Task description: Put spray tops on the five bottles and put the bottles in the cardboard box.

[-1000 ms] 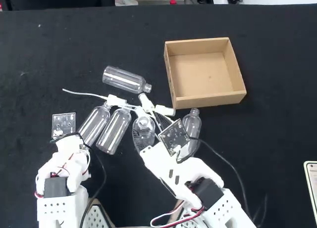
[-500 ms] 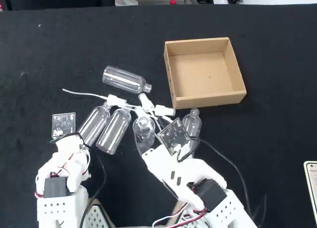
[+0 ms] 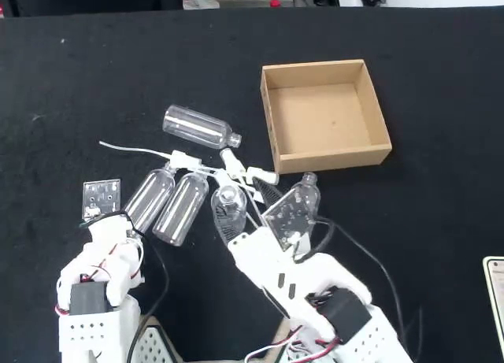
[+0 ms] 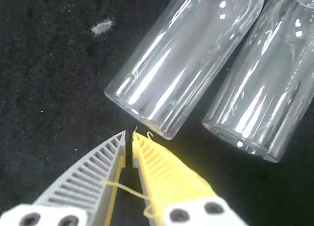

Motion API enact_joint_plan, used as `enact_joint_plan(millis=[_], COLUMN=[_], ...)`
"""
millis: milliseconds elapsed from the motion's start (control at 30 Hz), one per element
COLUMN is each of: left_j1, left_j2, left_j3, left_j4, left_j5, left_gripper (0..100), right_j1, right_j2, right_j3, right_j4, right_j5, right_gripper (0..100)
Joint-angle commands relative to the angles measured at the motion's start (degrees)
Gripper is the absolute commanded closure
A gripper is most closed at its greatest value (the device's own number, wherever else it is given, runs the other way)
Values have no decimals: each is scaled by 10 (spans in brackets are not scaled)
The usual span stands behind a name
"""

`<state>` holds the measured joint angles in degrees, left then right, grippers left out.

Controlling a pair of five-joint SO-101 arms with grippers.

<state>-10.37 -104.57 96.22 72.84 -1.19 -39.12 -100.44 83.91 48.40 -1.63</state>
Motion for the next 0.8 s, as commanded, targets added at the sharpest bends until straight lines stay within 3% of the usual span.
enact_joint_plan(millis=[0, 233, 467, 600, 767], left_j1=[-2, -2, -2, -2, -2], left_j2=[-2, -2, -2, -2, -2], left_j3=[12, 12, 12, 12, 12], left_j4=[4, 4, 4, 4, 4], left_j5=[6, 6, 6, 6, 6], left_gripper=[970, 970, 970, 970, 970], right_j1=[4, 55, -5, -4, -8], right_j2=[77, 104, 102, 102, 96], right_j3=[-70, -110, -94, -52, -33], right_j4=[1, 31, 62, 40, 38], right_j5=[-2, -1, 38, 39, 35], right_gripper=[726, 723, 712, 632, 657])
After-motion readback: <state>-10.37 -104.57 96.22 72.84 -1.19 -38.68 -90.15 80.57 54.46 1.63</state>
